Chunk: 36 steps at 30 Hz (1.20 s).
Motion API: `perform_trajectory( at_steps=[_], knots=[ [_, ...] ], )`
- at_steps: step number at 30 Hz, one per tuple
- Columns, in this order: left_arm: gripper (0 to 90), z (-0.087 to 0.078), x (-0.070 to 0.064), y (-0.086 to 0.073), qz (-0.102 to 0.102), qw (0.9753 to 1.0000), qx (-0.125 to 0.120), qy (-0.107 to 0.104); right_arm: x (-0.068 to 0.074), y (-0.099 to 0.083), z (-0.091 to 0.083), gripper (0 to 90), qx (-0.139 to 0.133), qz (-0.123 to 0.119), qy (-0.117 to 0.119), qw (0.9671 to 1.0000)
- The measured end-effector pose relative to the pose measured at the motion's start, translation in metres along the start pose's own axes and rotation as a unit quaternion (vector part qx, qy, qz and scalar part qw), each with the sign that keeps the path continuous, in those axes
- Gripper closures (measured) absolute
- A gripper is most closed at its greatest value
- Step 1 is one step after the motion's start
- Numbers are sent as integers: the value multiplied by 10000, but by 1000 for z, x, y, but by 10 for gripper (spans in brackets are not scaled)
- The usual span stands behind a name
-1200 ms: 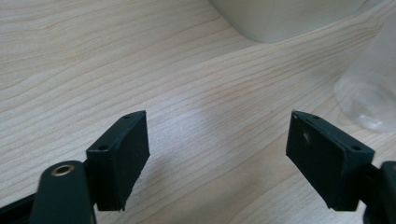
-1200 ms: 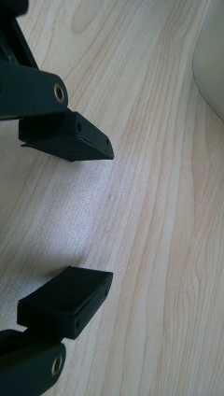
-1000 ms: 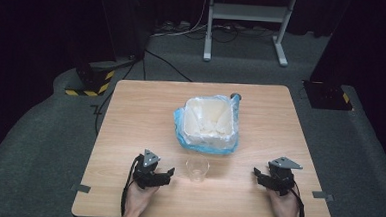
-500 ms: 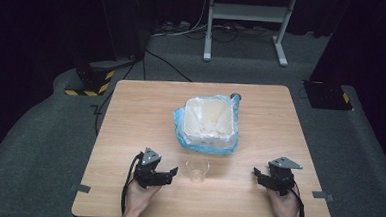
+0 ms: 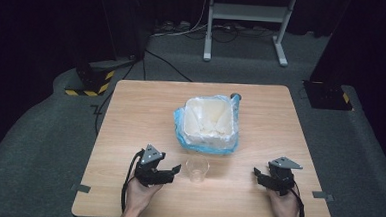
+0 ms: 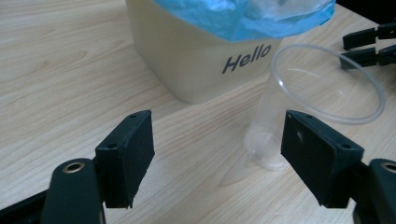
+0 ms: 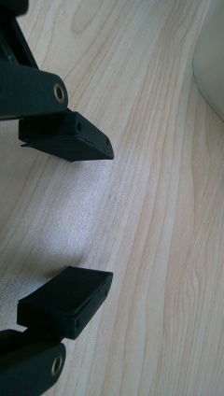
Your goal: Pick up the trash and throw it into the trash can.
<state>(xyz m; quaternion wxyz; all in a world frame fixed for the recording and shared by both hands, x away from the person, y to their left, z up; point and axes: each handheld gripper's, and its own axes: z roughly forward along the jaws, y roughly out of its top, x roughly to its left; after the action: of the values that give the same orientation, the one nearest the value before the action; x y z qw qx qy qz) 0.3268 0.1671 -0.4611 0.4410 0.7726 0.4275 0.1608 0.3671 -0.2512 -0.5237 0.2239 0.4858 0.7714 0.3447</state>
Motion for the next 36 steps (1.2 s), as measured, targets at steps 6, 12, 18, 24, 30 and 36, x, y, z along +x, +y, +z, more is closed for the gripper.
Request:
perform_trajectory(
  at_steps=[6, 12, 18, 24, 30, 36],
  knots=[
    [317, 0, -4, 6, 90, 9999, -63, -132, 0, 0, 0, 348, -1, -1, 1, 10000],
    [356, 2, -7, 15, 125, 9994, -121, -284, 0, 0, 0, 349, -1, -1, 0, 10000],
    [397, 6, -9, 20, 174, 9990, -125, -381, 0, 0, 0, 349, 0, 0, 0, 10000],
    [440, 14, -12, 27, 196, 9987, -103, -463, 0, 0, 0, 348, 0, 0, 0, 10000],
    [533, 22, -17, 31, 313, 9988, -3, -379, 0, 0, 0, 349, 0, 1, 0, 10000],
    [601, 28, -19, 32, 342, 9986, 96, -390, 0, 0, 0, 348, 0, -2, -1, 10000]
  ],
)
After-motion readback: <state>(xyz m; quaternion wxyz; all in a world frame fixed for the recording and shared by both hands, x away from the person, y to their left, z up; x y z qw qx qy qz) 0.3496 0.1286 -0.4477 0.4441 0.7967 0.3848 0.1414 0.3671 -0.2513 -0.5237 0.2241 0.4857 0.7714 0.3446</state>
